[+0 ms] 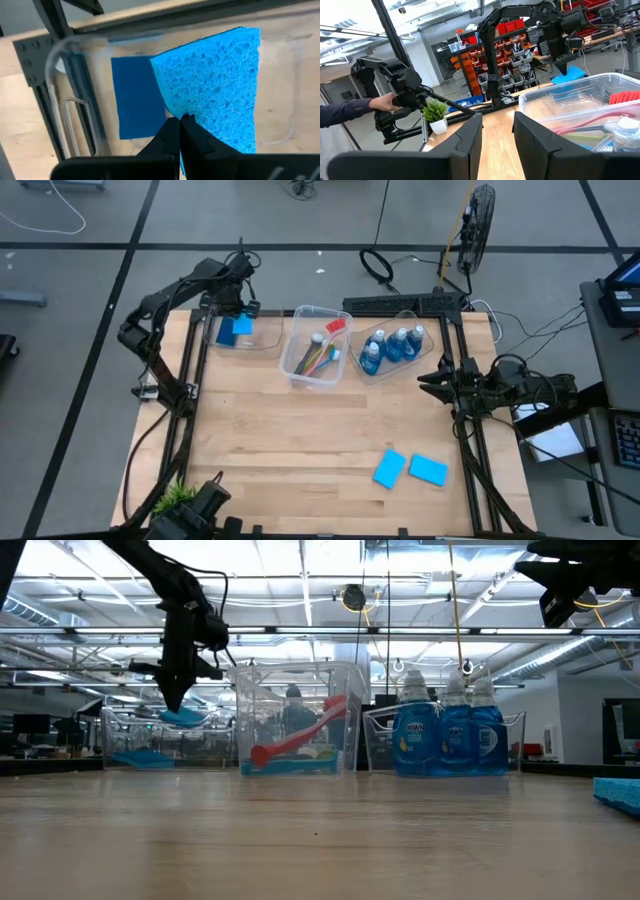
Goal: Pick & Place Kitchen Sink Supplies
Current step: Put the blue sponge into the left transparent bin
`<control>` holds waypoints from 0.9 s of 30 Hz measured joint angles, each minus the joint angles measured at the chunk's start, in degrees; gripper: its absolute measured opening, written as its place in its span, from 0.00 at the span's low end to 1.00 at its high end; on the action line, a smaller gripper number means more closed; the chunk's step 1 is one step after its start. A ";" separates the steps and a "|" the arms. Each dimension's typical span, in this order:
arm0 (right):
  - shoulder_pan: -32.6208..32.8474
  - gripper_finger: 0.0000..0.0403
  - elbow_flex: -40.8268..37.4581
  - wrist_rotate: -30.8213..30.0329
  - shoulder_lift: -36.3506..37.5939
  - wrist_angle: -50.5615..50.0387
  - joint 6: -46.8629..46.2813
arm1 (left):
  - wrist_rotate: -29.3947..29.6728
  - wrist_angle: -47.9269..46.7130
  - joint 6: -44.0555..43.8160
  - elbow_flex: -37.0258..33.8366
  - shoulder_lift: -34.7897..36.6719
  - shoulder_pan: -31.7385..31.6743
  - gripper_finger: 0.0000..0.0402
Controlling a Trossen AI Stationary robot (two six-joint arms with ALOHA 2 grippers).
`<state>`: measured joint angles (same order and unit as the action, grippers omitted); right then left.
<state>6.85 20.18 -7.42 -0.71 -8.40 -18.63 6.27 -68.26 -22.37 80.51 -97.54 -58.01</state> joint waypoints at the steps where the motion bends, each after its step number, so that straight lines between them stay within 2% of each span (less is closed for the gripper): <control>1: 0.00 0.24 0.00 0.00 0.00 0.00 0.00 | -0.17 0.68 0.17 -0.78 0.00 -0.08 0.00; 7: -0.02 0.24 0.00 0.00 0.00 0.00 0.00 | -3.01 3.41 0.23 -4.68 0.00 -0.85 0.00; 13: -0.01 0.24 0.00 -0.01 0.00 0.01 0.02 | -1.93 5.36 0.70 -6.79 0.00 -0.86 0.00; 27: 0.00 0.24 0.00 -0.02 0.00 0.00 0.02 | -0.29 8.30 0.66 -6.84 -0.20 -1.27 0.00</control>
<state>6.85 20.18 -7.44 -0.71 -8.40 -18.61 5.98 -59.96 -21.71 73.67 -97.74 -59.29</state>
